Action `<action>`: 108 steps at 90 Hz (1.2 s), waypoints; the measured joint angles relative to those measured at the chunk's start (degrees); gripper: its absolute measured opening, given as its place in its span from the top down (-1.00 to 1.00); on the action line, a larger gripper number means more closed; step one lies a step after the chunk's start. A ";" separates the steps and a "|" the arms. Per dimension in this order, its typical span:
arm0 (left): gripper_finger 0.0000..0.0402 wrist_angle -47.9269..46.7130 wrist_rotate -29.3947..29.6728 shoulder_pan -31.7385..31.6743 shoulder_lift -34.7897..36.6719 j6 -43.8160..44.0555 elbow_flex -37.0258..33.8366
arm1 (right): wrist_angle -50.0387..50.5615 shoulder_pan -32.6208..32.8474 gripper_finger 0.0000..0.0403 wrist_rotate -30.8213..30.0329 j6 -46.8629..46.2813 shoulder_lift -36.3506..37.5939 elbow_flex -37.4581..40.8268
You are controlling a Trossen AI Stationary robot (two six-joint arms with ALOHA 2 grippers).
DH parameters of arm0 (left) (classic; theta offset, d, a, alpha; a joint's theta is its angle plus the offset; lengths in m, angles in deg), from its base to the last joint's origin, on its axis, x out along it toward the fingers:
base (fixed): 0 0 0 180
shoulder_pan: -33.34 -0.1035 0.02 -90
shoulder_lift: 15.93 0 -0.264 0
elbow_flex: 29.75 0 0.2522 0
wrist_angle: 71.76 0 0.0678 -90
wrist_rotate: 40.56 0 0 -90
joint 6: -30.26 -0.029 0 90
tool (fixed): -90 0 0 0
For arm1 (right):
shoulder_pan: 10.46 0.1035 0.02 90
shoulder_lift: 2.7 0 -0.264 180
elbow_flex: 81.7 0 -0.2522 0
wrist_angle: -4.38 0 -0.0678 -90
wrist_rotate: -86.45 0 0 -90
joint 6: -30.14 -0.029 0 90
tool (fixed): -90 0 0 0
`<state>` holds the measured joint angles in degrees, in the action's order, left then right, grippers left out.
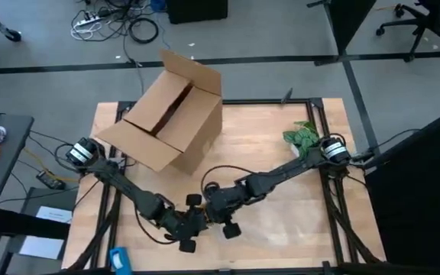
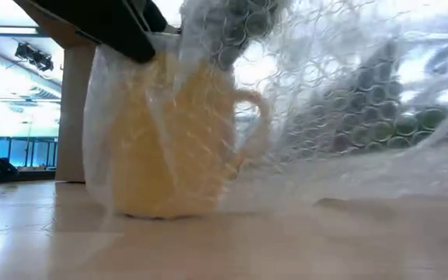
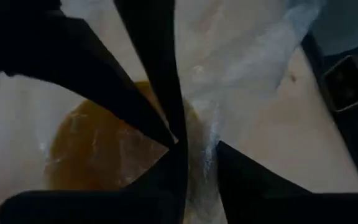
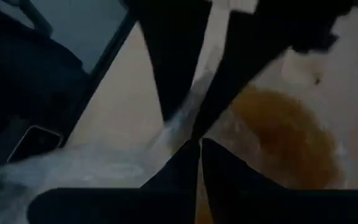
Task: Wrap mug
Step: Wrap the yellow mug with the bubble wrap
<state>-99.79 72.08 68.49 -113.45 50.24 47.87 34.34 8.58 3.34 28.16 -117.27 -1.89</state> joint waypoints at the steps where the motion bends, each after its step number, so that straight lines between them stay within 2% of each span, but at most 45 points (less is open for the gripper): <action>1: 0.67 -0.12 0.22 0.01 0.00 0.01 0.00 | 0.01 -0.10 1.00 0.06 0.11 -0.20 0.00; 20: 0.52 -1.39 1.59 0.14 0.82 0.55 0.02 | 1.85 -1.77 1.00 -0.26 3.07 -0.80 0.02; 39: 0.44 -7.46 2.69 1.71 9.26 -0.22 0.15 | 3.21 -3.30 1.00 0.25 6.08 -0.80 0.02; 45: 0.44 -12.07 5.56 2.81 12.17 0.70 -0.02 | 3.10 -3.76 1.00 0.25 7.35 -0.80 0.02; 55: 0.45 -18.95 15.91 4.29 15.40 8.24 -2.87 | 3.03 -4.29 1.00 0.27 9.46 -0.80 0.02; 60: 0.45 -18.94 16.89 4.18 15.79 12.16 -6.15 | 3.24 -4.47 1.00 0.32 10.11 -0.78 0.02; 67: 0.45 -12.90 16.11 3.36 15.36 15.00 -11.96 | 3.52 -4.54 1.00 0.27 11.30 -0.78 0.02; 79: 0.45 11.34 13.14 0.74 13.25 11.91 -21.78 | 3.64 -4.52 1.00 0.86 13.01 -0.78 0.02; 88: 0.45 24.55 11.49 -1.92 10.60 8.28 -26.39 | 5.16 -4.51 1.00 1.25 13.13 -0.73 0.02; 108: 0.45 33.14 7.82 -6.34 8.01 2.18 -27.26 | 20.41 -3.43 1.00 -2.55 12.57 -0.39 -7.52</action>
<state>-66.65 79.90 62.16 -105.44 52.43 20.62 54.76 5.15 0.78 40.73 -117.66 -9.42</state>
